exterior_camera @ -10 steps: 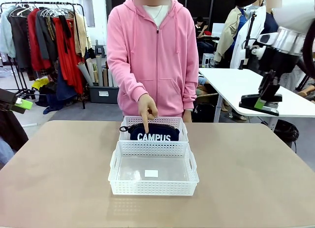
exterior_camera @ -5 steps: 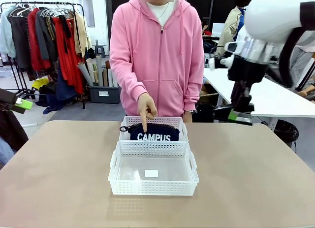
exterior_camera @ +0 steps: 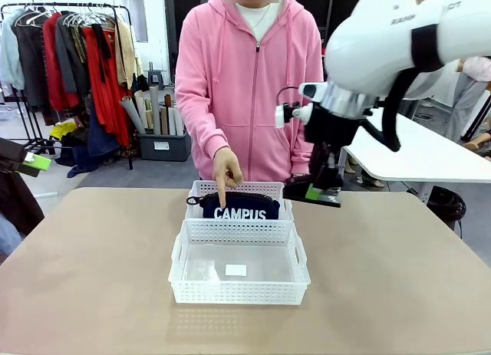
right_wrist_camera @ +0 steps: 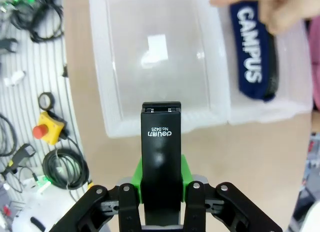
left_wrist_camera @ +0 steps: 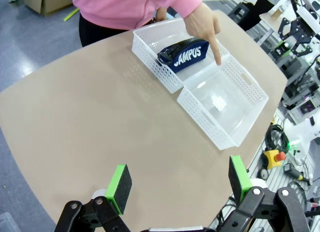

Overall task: Distribute items into two baskets.
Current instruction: Place the picked Stapler into the Organizing basket as instructed by the person.

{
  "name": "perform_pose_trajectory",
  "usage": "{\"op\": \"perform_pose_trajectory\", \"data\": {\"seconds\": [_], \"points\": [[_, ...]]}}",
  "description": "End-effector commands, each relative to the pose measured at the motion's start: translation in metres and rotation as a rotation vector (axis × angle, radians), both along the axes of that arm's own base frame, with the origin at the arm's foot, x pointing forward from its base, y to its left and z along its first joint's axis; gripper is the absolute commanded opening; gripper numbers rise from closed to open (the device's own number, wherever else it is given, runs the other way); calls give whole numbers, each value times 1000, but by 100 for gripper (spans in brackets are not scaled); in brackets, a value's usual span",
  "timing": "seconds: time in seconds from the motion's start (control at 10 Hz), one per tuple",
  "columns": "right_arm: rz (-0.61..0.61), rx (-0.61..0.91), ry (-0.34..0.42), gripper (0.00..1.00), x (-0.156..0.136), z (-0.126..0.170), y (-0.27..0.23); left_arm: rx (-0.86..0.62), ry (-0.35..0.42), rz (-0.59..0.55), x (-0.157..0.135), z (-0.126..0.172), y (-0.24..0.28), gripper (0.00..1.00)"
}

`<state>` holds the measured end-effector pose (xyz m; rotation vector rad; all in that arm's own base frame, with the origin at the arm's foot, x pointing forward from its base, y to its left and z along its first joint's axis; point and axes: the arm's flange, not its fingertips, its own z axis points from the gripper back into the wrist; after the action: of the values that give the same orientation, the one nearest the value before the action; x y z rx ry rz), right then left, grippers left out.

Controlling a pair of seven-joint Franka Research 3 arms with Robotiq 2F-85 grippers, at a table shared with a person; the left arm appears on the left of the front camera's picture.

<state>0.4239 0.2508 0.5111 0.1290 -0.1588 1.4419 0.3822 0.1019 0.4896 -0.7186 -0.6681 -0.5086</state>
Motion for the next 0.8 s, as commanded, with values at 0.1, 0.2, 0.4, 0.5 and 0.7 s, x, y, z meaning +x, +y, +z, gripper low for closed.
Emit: {"op": "perform_pose_trajectory", "data": {"seconds": [0.1, 0.2, 0.4, 0.5, 0.7], "points": [[75, 14, -15, 0, 3, -5, 49, 0, 0, 2, -1, 1, 0, 100], [112, 3, -9, 0, -1, -9, 63, 0, 0, 2, -1, 1, 0, 100], [138, -3, -14, 0, -8, -18, 84, 0, 0, 2, -1, 1, 0, 100], [159, 0, -5, 0, -11, -25, 94, 0, 0, 2, -1, 1, 0, 100], [134, -3, -15, 0, -18, -38, 105, 0, 0, 2, -1, 1, 0, 100]]}}
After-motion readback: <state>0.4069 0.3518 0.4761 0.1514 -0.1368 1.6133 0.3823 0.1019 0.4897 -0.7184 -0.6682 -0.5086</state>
